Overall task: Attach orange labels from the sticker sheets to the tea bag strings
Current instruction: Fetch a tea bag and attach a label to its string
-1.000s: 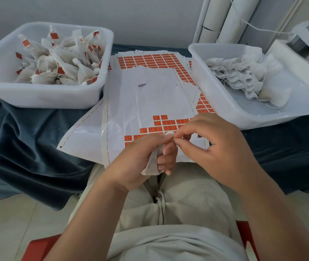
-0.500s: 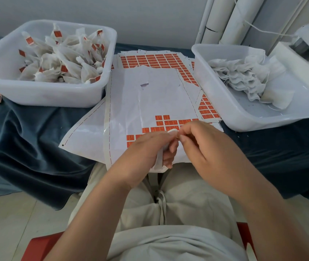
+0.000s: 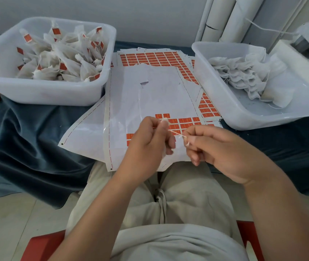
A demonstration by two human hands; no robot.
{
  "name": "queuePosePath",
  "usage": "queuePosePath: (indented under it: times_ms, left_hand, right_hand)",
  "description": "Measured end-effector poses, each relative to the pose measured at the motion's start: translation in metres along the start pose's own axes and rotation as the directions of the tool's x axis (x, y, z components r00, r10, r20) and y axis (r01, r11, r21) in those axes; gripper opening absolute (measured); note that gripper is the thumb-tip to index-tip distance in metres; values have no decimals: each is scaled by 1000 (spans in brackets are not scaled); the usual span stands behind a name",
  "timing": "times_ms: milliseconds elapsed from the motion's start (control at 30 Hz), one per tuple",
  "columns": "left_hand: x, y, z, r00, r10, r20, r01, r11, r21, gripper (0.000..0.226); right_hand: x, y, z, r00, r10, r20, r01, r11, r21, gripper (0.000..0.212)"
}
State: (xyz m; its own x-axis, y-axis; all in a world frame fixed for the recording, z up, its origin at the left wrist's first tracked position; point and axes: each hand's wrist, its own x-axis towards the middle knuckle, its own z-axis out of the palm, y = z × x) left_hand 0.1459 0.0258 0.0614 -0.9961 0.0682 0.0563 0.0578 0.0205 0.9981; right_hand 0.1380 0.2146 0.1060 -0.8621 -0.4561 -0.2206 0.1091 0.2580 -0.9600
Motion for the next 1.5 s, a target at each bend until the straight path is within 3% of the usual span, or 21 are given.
queuePosePath:
  times_ms: [133,267,400,533,633,700,800,933,1100,1167,1233,1300,1367,1433,1500]
  left_hand:
    - [-1,7,-2,1000,-20,-5,20,999,-35,28]
    - [-3,8,-4,994,-86,66,91,993,-78,24]
    - [-4,7,-3,998,-24,61,21,999,44,20]
    - [-3,5,-2,999,-26,19,25,998,63,28]
    - [-3,6,-3,1000,-7,22,6,997,81,29]
    - [-3,7,-4,1000,3,30,-5,997,73,28]
    - [-3,8,-5,999,-5,34,4,1000,30,29]
    - [-2,7,-6,998,-62,29,63,997,-43,33]
    - [-1,0,0,999,23,23,-22,997,-73,28]
    - [1,-6,1,998,55,32,-53,995,-79,21]
    - [6,-19,-1,996,81,-37,-78,995,56,14]
    - [11,-35,-4,977,180,-111,-115,894,433,9]
    - [15,-51,-6,961,268,-73,-145,709,690,21]
    - [18,-64,-6,959,284,18,-192,600,777,34]
    - [18,-73,-4,959,276,66,-209,526,824,43]
  right_hand:
    - [10,1,-3,997,37,65,-56,946,320,36]
    - [16,4,2,989,80,127,-131,872,472,23]
    - [15,9,2,966,130,222,-219,871,441,20]
    - [19,13,4,969,167,182,-221,915,337,25]
    - [20,19,6,989,101,109,-125,960,249,43]
    - [19,22,8,998,12,67,-25,982,188,38]
    - [19,22,8,996,-75,52,59,964,258,34]
    - [22,23,13,975,-175,-134,211,919,334,33]
    - [28,24,8,920,-317,-231,366,905,216,33]
    - [27,22,1,929,-297,-219,363,840,403,36]
    - [25,21,-10,937,-274,-219,350,699,623,44]
    - [24,20,-23,949,-201,-244,314,679,664,44]
    - [27,25,-34,965,-54,-256,182,842,508,37]
    - [30,38,-41,969,123,-217,-90,984,156,29]
    - [31,51,-42,941,266,-212,-303,938,-170,23]
